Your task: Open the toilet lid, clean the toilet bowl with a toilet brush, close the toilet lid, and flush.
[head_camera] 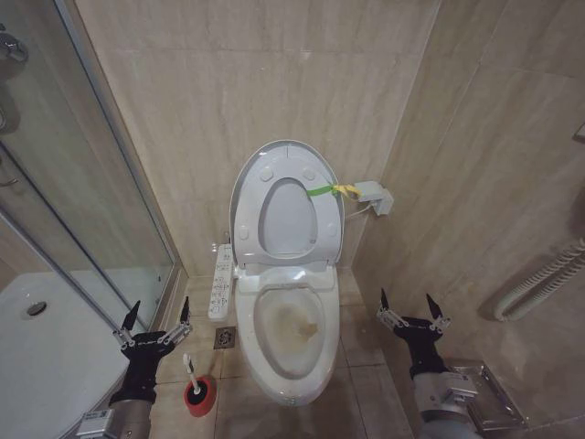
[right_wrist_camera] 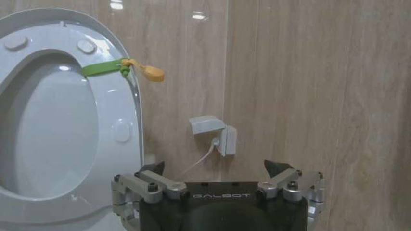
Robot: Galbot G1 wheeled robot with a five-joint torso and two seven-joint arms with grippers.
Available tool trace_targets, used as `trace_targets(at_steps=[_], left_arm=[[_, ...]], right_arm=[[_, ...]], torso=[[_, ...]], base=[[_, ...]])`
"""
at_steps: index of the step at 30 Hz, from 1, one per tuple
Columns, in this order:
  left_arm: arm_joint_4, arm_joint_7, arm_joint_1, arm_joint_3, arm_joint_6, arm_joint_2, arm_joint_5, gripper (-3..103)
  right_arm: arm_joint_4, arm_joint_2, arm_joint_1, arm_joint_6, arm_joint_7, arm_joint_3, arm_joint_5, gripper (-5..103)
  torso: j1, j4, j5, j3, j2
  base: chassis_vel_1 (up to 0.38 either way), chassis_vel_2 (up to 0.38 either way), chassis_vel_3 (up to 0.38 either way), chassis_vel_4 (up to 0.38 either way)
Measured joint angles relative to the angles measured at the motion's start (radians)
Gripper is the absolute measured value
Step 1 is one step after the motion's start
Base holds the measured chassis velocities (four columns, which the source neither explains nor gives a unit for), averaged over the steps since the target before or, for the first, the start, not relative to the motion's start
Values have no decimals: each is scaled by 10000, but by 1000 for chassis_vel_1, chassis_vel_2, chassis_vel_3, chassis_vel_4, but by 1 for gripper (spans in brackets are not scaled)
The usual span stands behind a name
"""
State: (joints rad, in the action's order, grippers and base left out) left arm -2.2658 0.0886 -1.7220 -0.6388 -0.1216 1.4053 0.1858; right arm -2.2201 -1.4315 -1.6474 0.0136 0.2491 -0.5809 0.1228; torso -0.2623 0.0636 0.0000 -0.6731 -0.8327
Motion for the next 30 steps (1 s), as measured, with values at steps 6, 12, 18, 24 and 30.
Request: trace_targets(at_steps=[6, 12, 18, 24, 30], left_arm=[[0, 0, 0, 0, 0, 0, 0, 100], [0, 0, 0, 0, 0, 0, 0, 100], [1, 0, 0, 0, 0, 0, 0, 100], [0, 0, 0, 0, 0, 0, 0, 100], [0, 0, 0, 0, 0, 0, 0, 100]], right_arm=[[0, 0, 0, 0, 0, 0, 0, 100], [0, 0, 0, 0, 0, 0, 0, 100], [0, 0, 0, 0, 0, 0, 0, 100], [0, 0, 0, 0, 0, 0, 0, 100], [0, 0, 0, 0, 0, 0, 0, 100]], torso=[[0, 0, 0, 0, 0], [0, 0, 0, 0, 0], [0, 0, 0, 0, 0], [0, 0, 0, 0, 1], [0, 0, 0, 0, 2]], base=[[0, 0, 0, 0], [0, 0, 0, 0], [0, 0, 0, 0], [0, 0, 0, 0], [0, 0, 0, 0]])
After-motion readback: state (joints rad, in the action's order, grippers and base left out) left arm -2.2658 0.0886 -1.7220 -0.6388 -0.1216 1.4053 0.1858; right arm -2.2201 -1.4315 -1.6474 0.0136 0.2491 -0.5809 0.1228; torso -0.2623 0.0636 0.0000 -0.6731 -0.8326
